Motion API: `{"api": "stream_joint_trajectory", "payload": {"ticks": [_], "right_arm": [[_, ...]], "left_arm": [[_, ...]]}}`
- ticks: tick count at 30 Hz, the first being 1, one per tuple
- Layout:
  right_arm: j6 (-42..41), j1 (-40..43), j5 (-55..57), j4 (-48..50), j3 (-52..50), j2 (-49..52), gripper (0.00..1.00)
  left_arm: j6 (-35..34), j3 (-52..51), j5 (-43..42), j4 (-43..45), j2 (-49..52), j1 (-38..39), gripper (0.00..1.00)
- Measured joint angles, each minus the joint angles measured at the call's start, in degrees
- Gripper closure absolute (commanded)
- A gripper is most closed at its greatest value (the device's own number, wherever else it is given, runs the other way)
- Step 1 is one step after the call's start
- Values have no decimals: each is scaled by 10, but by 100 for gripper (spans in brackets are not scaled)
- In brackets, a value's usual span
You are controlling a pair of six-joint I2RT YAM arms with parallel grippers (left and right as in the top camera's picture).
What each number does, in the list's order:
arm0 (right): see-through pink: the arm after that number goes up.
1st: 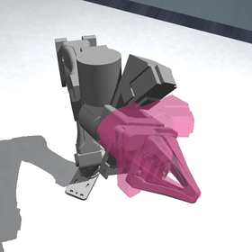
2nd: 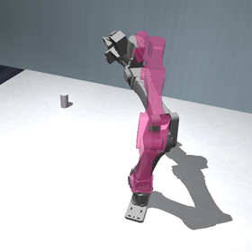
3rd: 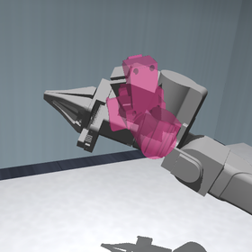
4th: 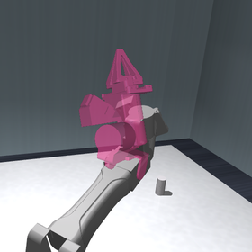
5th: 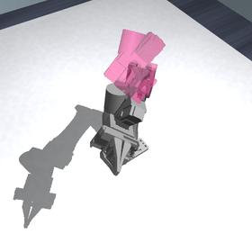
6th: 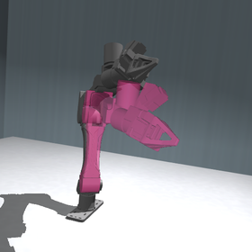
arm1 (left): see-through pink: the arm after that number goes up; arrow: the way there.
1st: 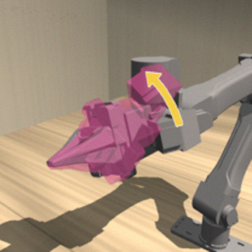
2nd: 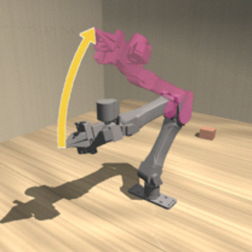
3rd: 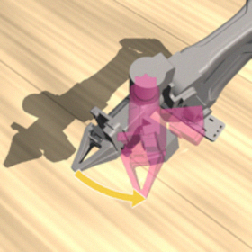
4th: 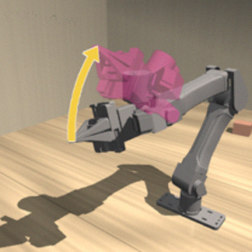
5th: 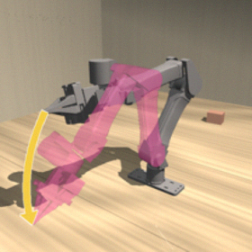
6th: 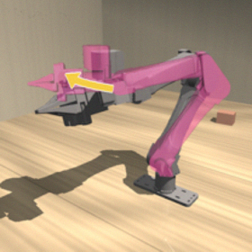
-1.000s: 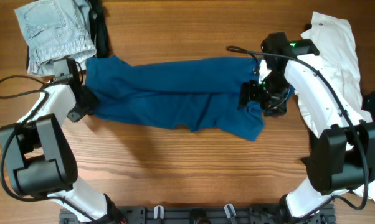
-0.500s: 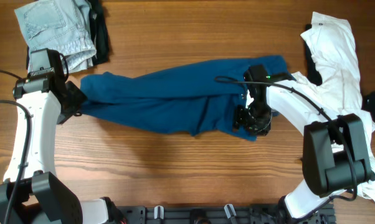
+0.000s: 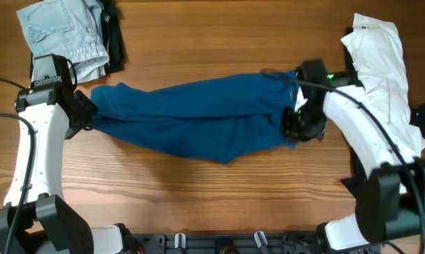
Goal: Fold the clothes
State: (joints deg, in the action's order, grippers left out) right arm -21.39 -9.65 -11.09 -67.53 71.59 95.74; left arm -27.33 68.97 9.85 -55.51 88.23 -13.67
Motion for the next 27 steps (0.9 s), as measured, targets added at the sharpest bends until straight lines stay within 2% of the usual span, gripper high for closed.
{"api": "stream_joint_trajectory", "payload": {"ticks": [4,7,9,11,14,15,16,17,21,23,27], "right_arm": [[25,0,1,78,51,-4,96],[30,0,-8,165,52,28,87],[35,0,-36,244,50,70,87],[38,0,-64,346,50,96,94],[41,0,-93,393,78,98,96],[42,0,-99,384,99,98,96],[42,0,-105,366,129,98,89],[49,0,-109,327,158,98,76],[89,-1,-125,131,198,97,44],[116,-6,-132,33,192,97,40],[144,-41,-149,8,126,97,39]], "left_arm": [[0,0,0,-2,0,0,96],[0,0,0,0,0,0,96],[0,0,1,6,0,0,96],[0,0,2,9,0,0,96],[0,0,2,9,0,0,96],[0,0,2,9,0,0,96],[0,0,2,9,0,0,96],[0,0,2,8,0,0,96],[0,0,2,6,0,0,96],[0,0,2,5,0,0,96],[0,0,2,5,0,0,96]]}}
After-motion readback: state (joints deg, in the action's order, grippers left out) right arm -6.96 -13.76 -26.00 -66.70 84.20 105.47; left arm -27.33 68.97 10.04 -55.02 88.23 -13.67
